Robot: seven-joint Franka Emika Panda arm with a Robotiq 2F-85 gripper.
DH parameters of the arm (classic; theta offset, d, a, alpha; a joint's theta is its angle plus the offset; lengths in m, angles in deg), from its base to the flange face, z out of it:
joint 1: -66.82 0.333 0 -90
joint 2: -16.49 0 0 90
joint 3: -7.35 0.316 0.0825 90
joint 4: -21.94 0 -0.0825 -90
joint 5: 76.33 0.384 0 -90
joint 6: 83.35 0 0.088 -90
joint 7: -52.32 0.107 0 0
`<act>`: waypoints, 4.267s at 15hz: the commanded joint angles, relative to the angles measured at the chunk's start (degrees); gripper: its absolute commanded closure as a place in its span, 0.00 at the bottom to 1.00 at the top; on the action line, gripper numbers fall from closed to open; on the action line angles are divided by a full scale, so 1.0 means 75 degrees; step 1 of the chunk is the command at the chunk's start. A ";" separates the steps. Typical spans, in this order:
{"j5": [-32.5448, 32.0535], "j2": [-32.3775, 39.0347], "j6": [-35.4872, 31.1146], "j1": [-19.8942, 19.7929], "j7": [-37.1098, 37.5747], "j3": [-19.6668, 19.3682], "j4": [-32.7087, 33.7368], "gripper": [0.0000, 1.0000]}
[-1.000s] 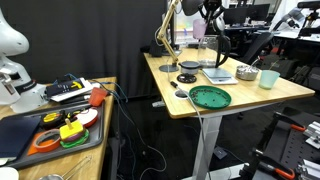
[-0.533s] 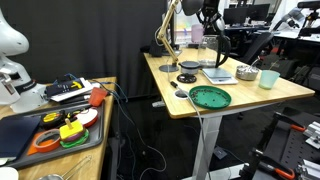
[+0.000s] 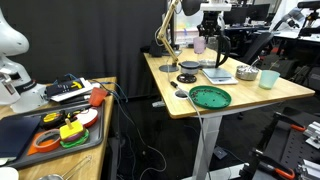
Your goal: Move the cup to the left
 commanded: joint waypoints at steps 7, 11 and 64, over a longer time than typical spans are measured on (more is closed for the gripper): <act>0.0740 0.1268 0.0728 -0.0270 -0.0491 0.0092 0.1079 0.99; 0.0831 0.1285 0.0505 -0.0147 -0.0519 0.0074 0.0773 0.99; 0.0734 0.1064 -0.0697 -0.0026 -0.0515 -0.0154 -0.0279 0.99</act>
